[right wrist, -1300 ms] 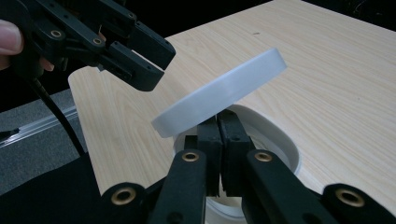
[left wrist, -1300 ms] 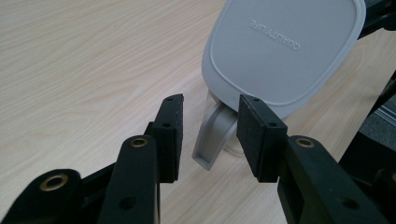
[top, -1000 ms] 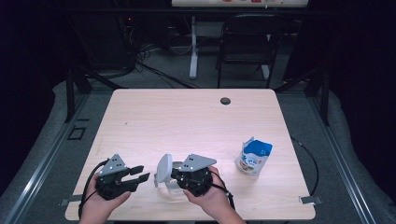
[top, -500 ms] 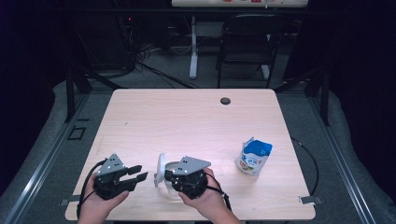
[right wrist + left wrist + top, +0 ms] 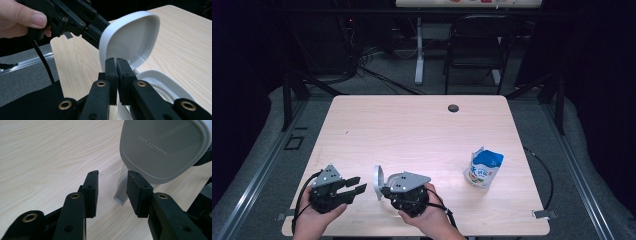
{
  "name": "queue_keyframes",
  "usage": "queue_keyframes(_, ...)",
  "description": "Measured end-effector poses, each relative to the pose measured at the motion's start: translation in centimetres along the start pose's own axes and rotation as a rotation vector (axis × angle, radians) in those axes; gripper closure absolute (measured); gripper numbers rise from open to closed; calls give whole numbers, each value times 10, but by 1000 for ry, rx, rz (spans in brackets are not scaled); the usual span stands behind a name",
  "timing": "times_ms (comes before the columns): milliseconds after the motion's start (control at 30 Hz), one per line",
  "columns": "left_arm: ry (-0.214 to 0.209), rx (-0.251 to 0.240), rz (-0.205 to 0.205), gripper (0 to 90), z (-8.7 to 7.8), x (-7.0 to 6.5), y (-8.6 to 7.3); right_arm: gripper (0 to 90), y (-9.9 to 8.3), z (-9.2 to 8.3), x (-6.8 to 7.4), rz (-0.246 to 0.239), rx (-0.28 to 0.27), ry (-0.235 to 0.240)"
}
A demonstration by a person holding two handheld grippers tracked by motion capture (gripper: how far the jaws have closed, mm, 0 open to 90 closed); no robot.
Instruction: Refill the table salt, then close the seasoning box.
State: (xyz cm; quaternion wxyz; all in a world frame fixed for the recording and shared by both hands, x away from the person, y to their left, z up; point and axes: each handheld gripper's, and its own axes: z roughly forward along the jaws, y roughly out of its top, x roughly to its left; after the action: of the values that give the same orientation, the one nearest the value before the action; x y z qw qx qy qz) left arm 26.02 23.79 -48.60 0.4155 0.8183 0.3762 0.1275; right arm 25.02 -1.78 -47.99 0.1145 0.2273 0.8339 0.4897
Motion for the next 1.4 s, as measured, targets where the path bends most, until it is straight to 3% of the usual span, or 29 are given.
queue_keyframes(233,-1,6,-6,608,4,3,-3,834,-3,-8,-10,3,0,-62)
queue_keyframes(500,-8,16,-7,578,6,6,-6,745,-7,-20,-26,46,-23,-109)
queue_keyframes(533,-8,15,-6,577,7,7,-6,725,-7,-23,-29,47,-32,-131)
queue_keyframes(967,-6,44,-5,578,14,14,-10,670,-15,-33,-46,67,-33,-193)
queue_keyframes(1200,-58,16,13,577,14,15,-12,651,-17,-37,-49,73,-40,-209)
queue_keyframes(1400,-85,28,26,563,21,10,-13,652,-18,-38,-51,79,-37,-212)
